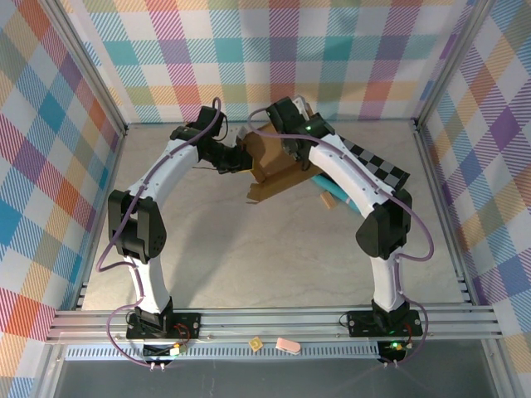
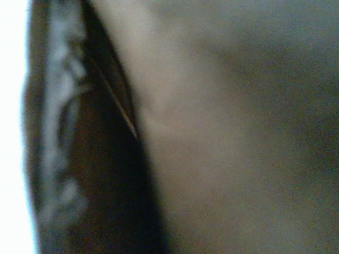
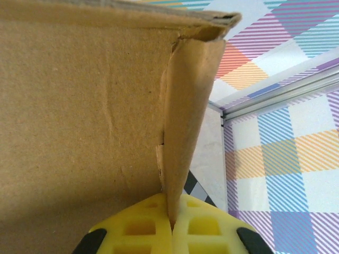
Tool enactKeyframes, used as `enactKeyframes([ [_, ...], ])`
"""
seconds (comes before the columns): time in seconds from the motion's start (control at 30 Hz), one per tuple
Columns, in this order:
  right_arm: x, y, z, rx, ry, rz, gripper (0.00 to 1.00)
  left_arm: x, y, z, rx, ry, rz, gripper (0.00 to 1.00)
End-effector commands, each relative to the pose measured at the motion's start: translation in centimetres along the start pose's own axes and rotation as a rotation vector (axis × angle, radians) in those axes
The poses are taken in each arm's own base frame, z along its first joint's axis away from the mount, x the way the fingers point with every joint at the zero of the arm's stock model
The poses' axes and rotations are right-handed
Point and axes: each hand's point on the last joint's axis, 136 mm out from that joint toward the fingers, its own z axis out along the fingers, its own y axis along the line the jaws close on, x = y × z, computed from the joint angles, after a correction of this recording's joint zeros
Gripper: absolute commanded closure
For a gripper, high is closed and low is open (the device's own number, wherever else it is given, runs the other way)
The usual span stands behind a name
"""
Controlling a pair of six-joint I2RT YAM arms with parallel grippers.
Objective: Fold the paper box
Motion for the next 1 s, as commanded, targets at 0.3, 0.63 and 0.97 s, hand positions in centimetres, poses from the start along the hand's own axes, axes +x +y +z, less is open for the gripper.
enactKeyframes([
  [0.3, -1.4, -2.1, -3.0, -0.214, -0.020, 0.206, 0.64, -0.4, -3.6, -1.4, 0.067, -0.039, 0.076, 1.00],
  [0.63, -0.1, -2.8, -2.2, -0.235, 0.044, 0.250, 0.55, -0.4, -3.3, -1.2, 0.057, -0.033, 0.076, 1.00],
  [0.97, 2.3, -2.8, -1.1, -0.181, 0.088, 0.245, 0.61, -0.4, -3.2, -1.1, 0.048, -0.026, 0.079, 1.00],
])
